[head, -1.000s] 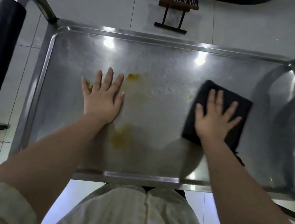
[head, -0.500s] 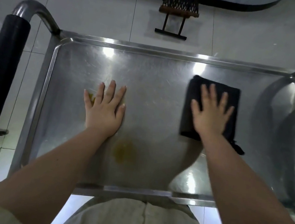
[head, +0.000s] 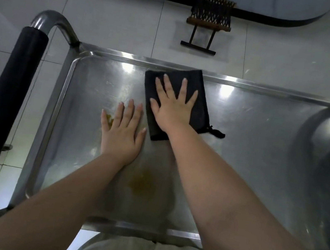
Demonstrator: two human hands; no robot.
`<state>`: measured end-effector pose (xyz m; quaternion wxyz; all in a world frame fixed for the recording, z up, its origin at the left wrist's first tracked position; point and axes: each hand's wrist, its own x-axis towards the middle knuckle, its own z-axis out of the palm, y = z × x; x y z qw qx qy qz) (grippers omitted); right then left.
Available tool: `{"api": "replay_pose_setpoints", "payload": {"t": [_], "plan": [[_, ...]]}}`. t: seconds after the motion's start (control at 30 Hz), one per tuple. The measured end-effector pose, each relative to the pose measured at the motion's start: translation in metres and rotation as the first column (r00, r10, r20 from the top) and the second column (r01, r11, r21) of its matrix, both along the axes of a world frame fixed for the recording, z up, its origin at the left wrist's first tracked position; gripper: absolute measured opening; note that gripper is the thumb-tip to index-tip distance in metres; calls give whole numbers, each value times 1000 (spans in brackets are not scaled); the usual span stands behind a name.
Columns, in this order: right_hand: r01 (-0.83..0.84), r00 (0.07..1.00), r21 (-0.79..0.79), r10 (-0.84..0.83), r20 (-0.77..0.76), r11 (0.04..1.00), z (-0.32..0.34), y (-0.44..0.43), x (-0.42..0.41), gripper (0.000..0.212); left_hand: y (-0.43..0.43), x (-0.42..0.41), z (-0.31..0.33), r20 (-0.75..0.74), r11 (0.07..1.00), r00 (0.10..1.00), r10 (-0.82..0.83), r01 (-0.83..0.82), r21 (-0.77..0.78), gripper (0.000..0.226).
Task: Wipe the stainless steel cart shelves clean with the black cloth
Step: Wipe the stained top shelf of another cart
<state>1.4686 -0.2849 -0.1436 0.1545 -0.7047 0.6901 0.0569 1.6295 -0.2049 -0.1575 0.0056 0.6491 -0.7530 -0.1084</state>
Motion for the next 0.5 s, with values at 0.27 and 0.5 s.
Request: {"api": "replay_pose_setpoints", "payload": {"t": [0.27, 0.5], "plan": [[302, 953, -35, -302, -17, 953, 1, 10, -125, 64, -2, -4, 0, 21, 1000, 1000, -14, 13, 12, 61], [767, 642, 15, -765, -47, 642, 7, 41, -213, 66, -3, -9, 1, 24, 1000, 1000, -14, 14, 16, 60]]}}
